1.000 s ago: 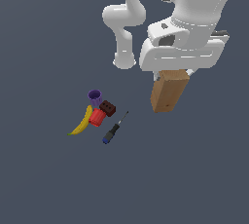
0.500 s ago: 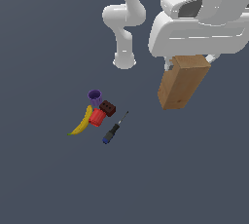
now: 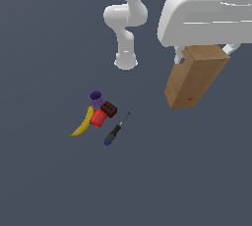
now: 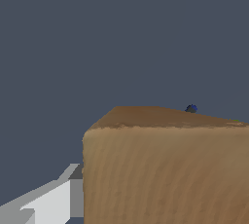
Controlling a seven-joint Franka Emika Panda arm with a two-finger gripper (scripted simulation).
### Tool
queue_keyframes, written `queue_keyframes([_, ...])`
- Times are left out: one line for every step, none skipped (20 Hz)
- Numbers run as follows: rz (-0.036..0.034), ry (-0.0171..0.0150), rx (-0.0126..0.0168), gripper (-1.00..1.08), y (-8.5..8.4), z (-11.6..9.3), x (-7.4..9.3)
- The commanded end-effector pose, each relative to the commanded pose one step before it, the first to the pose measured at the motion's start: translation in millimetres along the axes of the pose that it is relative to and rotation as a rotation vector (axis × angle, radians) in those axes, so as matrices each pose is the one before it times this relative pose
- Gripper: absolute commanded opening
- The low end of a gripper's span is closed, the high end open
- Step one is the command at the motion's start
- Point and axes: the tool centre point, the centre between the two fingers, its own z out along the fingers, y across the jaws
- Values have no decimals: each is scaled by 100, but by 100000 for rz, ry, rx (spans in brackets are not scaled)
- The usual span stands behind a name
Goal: Pick up a designated object from a clutter of objects.
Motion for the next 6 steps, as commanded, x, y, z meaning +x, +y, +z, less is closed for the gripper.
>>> queue_keyframes([6,976,121,-100,-79,-949,238])
queue_keyframes([0,0,0,-100,-17,-102,56])
queue_keyframes([0,0,0,-100,-13,-79,43])
queue_keyframes([0,0,0,-100,-9,-56,31])
queue_keyframes([0,0,0,-100,-6,-33,18])
queue_keyframes([0,0,0,-100,-2,-11,6])
